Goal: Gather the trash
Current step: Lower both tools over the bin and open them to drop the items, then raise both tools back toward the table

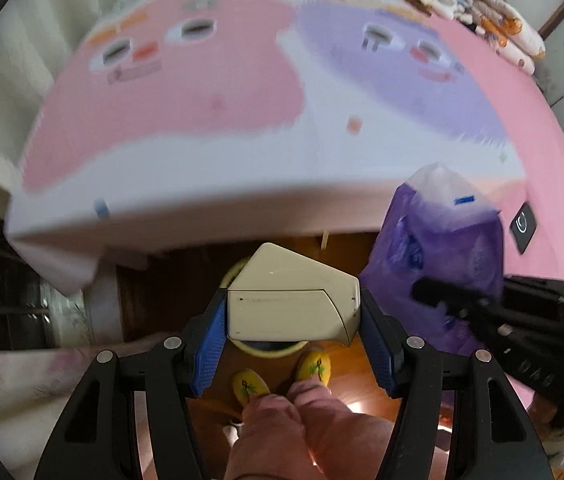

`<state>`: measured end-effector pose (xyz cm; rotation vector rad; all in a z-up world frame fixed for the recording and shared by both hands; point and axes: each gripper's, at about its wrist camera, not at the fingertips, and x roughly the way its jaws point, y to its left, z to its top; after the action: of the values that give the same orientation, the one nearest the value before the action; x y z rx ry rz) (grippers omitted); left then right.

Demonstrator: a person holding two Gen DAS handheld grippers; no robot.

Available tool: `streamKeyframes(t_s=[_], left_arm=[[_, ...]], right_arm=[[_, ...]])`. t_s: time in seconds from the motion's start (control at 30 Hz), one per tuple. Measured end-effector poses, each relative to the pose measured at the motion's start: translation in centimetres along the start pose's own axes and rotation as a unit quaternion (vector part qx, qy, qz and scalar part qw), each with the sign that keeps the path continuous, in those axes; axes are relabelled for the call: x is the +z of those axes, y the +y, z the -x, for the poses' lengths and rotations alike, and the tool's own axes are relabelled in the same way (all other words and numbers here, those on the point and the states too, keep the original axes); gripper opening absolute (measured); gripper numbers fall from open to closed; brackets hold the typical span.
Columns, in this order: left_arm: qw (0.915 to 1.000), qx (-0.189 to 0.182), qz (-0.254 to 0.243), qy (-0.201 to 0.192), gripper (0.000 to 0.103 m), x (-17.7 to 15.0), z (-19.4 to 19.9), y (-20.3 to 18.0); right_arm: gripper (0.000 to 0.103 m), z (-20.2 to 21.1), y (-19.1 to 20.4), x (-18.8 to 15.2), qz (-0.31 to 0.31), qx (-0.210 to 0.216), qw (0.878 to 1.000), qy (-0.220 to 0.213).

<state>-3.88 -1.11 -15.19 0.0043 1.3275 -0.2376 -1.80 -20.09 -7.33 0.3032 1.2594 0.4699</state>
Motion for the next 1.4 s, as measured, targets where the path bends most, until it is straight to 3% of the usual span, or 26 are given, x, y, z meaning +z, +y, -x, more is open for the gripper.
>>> streamKeyframes(t_s=[0.37,0.5,0.53,0.57,0.6,0.67,0.7,0.73,0.8,0.97,1.07,1.4], left_arm=[[0.9996,-0.009,0.01,0.027,0.063,-9.0,-18.2,3.5],[0.9993,0.0,0.006,0.036,0.064,-11.3,-22.7,4.0],[0.9992,-0.004,0.007,0.039,0.069,-11.9,-23.6,4.1],[0.9991,-0.004,0.007,0.041,0.083,-12.1,-24.2,4.3],[0.9992,-0.002,0.008,0.04,0.089,-12.3,-24.5,4.4],[0.9994,-0.001,0.007,0.034,0.094,-12.6,-24.8,4.9],[0.9994,0.0,0.004,0.034,0.095,-12.8,-24.9,5.1],[0.9994,0.006,0.001,0.033,0.095,-13.4,-24.6,5.0],[0.9995,0.009,0.001,0.03,0.095,-12.1,-24.3,5.6],[0.9994,0.022,0.016,0.02,0.095,-9.7,-20.8,7.5],[0.9994,0.022,0.023,0.014,0.095,-7.7,-16.9,7.9],[0.9997,0.002,0.022,-0.008,0.095,-3.0,0.1,7.3]], right_arm=[[0.001,-19.2,-7.6,-10.5,-0.058,-0.062,0.994,0.062],[0.001,-24.8,-10.1,-12.2,-0.07,-0.075,0.992,0.074],[0.001,-26.2,-10.5,-12.5,-0.074,-0.075,0.992,0.076],[0.001,-27.4,-11.0,-12.8,-0.079,-0.071,0.991,0.081],[0.001,-28.1,-11.4,-12.9,-0.082,-0.073,0.99,0.084],[0.004,-29.4,-12.0,-13.3,-0.083,-0.079,0.989,0.095],[0.015,-29.8,-12.2,-13.6,-0.083,-0.084,0.988,0.1],[0.036,-30.2,-12.1,-13.4,-0.083,-0.088,0.988,0.099],[0.056,-30.0,-12.1,-13.2,-0.083,-0.086,0.988,0.094],[0.056,-29.0,-10.0,-11.3,-0.085,-0.083,0.989,0.092],[0.056,-26.1,-8.1,-10.1,-0.08,-0.084,0.99,0.082],[0.056,-9.1,0.5,-6.1,-0.07,-0.075,0.994,0.022]])
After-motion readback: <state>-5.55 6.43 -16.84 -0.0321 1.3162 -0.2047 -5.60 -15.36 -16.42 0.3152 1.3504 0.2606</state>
